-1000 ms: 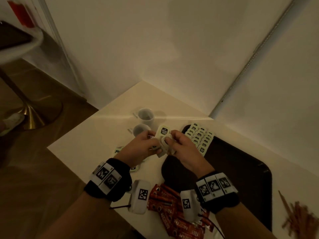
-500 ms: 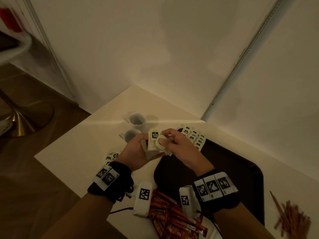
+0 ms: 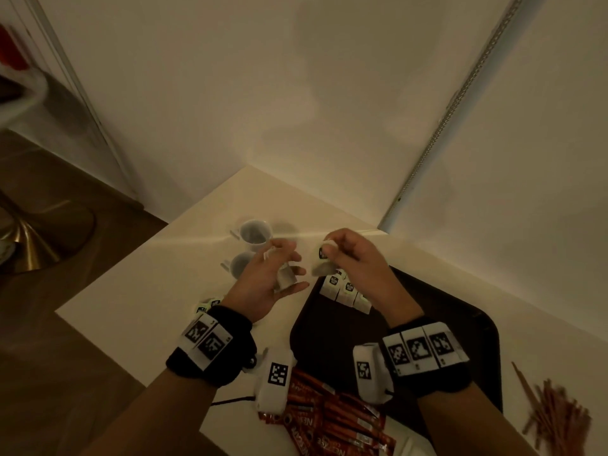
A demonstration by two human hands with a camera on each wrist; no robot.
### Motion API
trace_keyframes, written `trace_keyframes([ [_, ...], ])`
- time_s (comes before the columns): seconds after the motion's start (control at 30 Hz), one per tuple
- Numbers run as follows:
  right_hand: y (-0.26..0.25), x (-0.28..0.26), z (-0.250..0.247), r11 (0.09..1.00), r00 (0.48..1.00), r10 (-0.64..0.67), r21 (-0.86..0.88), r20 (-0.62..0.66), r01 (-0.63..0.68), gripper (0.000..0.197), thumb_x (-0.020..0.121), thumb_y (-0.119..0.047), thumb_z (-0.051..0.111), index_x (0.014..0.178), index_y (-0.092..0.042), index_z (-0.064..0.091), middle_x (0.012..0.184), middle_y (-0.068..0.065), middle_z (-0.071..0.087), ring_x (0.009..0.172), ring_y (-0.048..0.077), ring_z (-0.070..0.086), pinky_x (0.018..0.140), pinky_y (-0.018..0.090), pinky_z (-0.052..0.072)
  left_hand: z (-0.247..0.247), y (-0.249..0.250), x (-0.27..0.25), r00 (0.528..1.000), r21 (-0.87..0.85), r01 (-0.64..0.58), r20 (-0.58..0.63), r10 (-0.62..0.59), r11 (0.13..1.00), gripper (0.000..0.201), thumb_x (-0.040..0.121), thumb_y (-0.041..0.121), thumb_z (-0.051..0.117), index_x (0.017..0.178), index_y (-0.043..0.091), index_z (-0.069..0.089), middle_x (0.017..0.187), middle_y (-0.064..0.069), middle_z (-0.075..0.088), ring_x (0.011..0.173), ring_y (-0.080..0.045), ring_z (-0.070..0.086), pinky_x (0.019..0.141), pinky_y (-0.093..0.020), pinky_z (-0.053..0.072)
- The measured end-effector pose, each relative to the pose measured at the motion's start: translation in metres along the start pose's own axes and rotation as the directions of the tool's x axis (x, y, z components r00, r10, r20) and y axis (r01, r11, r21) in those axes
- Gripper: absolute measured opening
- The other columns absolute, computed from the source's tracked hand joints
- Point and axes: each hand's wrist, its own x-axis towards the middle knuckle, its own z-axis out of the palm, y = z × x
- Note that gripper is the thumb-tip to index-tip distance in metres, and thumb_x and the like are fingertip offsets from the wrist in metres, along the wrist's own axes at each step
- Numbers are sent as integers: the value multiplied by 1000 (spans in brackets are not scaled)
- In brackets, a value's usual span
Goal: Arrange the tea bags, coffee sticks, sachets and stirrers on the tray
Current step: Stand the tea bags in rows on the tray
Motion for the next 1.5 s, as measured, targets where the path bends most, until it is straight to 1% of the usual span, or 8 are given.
trace_keyframes([
  [0.13,-42,6,-24,970,985,-158,-178,69,168,5,86,-16,66,90,-16,63,84,-6,65,76,9,62,70,25,50,15,17,-5,956,276,-294,112,273,915,25,82,24,65,103,12,64,82,-2,60,67,-10,57,55,-26,52],
  [0.27,-74,12,-35,931,954,-269,-219,135,293,6,83,-16,69,88,-14,66,80,0,69,77,18,67,75,36,54,30,33,-2,871,339,-487,123,476,805,12,78,22,69,87,14,68,68,10,64,62,-5,57,46,-22,48],
  [0.5,-89,19,-43,901,941,-328,-276,76,336,8,82,-14,70,79,-21,67,73,-5,66,71,11,62,71,30,50,37,50,-3,824,416,-566,270,498,711,10,83,5,68,82,15,68,68,9,65,66,-15,57,44,-23,47],
  [0.77,-82,17,-38,883,954,-282,-361,106,301,20,92,-24,57,80,-9,61,70,0,59,66,16,53,63,18,42,43,47,0,848,390,-530,237,474,753,12,88,8,62,78,10,66,61,9,60,56,-4,54,44,-22,49],
  [0.87,-82,13,-36,882,950,-278,-355,143,312,11,92,-21,57,90,-12,65,75,-6,62,69,7,55,65,10,42,42,42,1,861,364,-508,240,449,780,11,86,17,65,75,18,68,64,4,58,57,-6,54,44,-22,48],
  [1.07,-84,18,-33,941,978,-209,-271,11,204,13,87,-13,65,98,-15,69,75,5,63,51,6,59,55,15,48,38,19,-5,930,205,-277,303,208,939,32,74,28,71,103,18,61,100,-6,71,92,-23,68,59,-26,53],
  [1.2,-84,21,-31,935,986,-167,-322,-27,150,9,89,-16,63,95,-15,70,79,4,66,46,6,62,52,14,49,44,10,-8,963,52,-135,243,118,990,15,75,22,64,90,22,63,90,2,72,78,-12,68,58,-21,50],
  [1.5,-79,21,-32,943,991,-114,-321,-77,83,7,88,-16,63,86,-10,65,63,-1,63,46,2,59,46,13,46,46,4,-4,975,54,-111,201,98,992,7,87,20,59,94,20,61,85,6,72,71,-8,67,54,-19,50],
])
